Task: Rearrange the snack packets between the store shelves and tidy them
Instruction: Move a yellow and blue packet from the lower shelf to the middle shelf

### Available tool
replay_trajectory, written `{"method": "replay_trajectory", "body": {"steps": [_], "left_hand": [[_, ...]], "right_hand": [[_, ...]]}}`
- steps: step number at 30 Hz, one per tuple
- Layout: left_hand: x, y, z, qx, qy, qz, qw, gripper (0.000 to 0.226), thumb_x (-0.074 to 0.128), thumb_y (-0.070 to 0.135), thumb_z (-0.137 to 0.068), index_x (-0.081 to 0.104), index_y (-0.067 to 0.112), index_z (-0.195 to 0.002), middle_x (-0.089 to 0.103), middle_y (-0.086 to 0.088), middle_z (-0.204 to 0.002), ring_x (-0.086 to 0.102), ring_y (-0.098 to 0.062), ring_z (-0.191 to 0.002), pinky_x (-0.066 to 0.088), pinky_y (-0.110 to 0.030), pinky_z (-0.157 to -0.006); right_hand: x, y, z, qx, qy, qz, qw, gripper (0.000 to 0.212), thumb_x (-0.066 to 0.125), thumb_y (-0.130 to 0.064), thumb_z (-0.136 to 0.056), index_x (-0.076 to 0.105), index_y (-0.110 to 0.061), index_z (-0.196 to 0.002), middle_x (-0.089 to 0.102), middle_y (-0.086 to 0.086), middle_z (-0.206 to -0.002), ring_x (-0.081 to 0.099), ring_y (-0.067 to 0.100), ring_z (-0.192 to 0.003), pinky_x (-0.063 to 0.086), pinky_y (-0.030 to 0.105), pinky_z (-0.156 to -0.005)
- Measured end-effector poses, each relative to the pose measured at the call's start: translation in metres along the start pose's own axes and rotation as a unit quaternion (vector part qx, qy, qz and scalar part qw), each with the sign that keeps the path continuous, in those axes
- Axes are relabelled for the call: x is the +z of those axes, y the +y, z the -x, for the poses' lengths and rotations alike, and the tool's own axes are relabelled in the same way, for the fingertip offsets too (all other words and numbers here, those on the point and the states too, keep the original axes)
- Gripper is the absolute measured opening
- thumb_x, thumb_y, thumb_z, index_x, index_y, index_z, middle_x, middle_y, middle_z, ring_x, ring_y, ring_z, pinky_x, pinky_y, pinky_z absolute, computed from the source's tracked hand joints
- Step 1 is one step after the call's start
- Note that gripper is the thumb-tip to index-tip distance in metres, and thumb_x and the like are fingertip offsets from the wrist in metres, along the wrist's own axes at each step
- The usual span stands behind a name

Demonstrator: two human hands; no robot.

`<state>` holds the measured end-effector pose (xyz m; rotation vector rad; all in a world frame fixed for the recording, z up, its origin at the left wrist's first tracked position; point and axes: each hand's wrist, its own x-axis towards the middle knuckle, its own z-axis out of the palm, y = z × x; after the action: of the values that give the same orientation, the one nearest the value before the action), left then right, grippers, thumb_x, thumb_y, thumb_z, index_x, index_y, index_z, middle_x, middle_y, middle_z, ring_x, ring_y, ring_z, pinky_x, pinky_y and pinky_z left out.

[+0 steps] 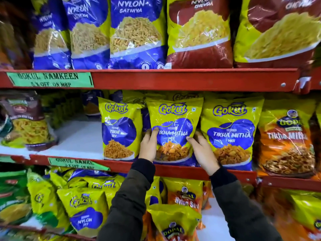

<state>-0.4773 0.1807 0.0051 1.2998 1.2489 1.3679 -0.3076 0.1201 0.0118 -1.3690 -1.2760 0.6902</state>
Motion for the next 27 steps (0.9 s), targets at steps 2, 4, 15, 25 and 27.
{"method": "replay_trajectory", "body": {"steps": [2,4,15,25,27], "left_hand": [[-0.002,0.009,-0.004,0.037,0.027,0.012,0.999,0.037,0.04,0.039,-0.099,0.061,0.014,-0.117,0.062,-0.014,-0.127,0.055,-0.029,-0.119,0.037,-0.033,-0.095],[-0.004,0.02,-0.009,0.052,0.062,0.026,0.996,0.034,0.038,0.038,-0.099,0.064,0.017,-0.107,0.065,-0.022,-0.115,0.058,-0.039,-0.108,0.044,-0.046,-0.094],[-0.018,0.042,-0.025,0.109,0.12,-0.036,0.986,0.023,0.064,0.028,-0.09,0.069,0.006,-0.089,0.07,-0.014,-0.081,0.058,-0.023,-0.072,0.049,-0.035,-0.071],[-0.001,0.041,-0.013,0.154,0.177,-0.105,0.966,0.028,0.052,0.024,-0.096,0.058,0.01,-0.119,0.072,-0.013,-0.105,0.065,-0.035,-0.097,0.05,-0.039,-0.081],[0.002,0.04,-0.006,0.18,0.184,-0.119,0.959,0.035,0.049,0.021,-0.097,0.051,0.009,-0.13,0.067,-0.013,-0.12,0.06,-0.033,-0.11,0.046,-0.039,-0.092]], "right_hand": [[-0.005,-0.012,-0.009,-0.028,0.04,-0.016,0.999,0.034,0.055,-0.024,-0.099,0.061,-0.017,-0.132,0.068,0.003,-0.13,0.061,0.011,-0.119,0.044,0.033,-0.109],[-0.012,-0.022,-0.02,-0.048,0.095,-0.016,0.994,0.02,0.056,-0.025,-0.098,0.07,-0.021,-0.112,0.074,0.001,-0.095,0.068,0.004,-0.089,0.051,0.024,-0.089],[-0.032,-0.026,-0.046,-0.025,0.168,-0.035,0.985,0.012,0.069,-0.019,-0.092,0.075,-0.01,-0.092,0.074,0.012,-0.082,0.073,0.032,-0.077,0.063,0.055,-0.081],[-0.038,-0.029,-0.044,-0.035,0.183,-0.004,0.982,0.016,0.073,-0.025,-0.086,0.076,-0.013,-0.096,0.078,0.015,-0.088,0.076,0.037,-0.08,0.062,0.055,-0.08],[-0.045,-0.031,-0.039,-0.063,0.196,0.009,0.979,0.014,0.071,-0.029,-0.082,0.075,-0.024,-0.095,0.079,0.007,-0.087,0.077,0.03,-0.079,0.062,0.053,-0.079]]}}
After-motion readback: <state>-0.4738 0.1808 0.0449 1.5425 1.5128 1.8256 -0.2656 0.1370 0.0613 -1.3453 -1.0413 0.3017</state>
